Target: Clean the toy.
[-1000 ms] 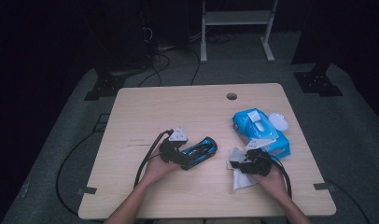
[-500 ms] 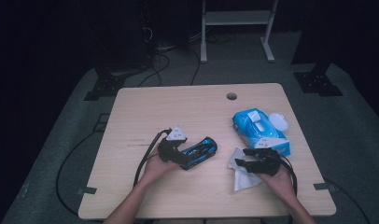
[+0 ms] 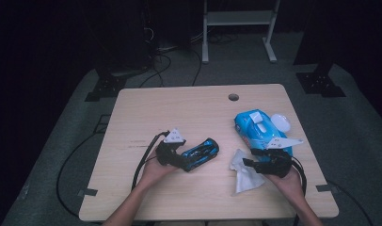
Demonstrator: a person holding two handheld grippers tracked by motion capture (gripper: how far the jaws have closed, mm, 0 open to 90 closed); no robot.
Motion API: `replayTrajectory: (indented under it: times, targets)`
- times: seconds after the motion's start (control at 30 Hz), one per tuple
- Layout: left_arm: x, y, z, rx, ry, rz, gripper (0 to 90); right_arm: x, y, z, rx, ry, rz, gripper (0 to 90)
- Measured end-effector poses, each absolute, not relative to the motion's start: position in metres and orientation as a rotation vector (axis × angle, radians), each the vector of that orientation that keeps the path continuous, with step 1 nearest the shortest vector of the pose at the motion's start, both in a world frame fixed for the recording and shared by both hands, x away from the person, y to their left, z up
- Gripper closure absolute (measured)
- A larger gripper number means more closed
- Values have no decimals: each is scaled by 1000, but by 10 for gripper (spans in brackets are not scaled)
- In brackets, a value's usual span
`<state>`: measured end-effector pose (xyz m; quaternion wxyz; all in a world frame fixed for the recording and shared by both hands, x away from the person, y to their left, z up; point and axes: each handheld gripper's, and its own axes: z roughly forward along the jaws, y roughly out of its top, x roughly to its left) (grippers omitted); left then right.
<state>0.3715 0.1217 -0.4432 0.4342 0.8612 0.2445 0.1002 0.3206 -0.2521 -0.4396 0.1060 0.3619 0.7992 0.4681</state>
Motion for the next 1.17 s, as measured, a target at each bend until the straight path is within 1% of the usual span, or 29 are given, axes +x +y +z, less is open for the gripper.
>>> replayTrajectory:
  times: [0.87,1.17]
  targets:
    - [346,163,-439,2130,650,270,102,312,-264,-433,1071,2330,1408,372]
    - [337,176,-440,2126,662,280,96,306,-273,-437,1087,2299,1434,365]
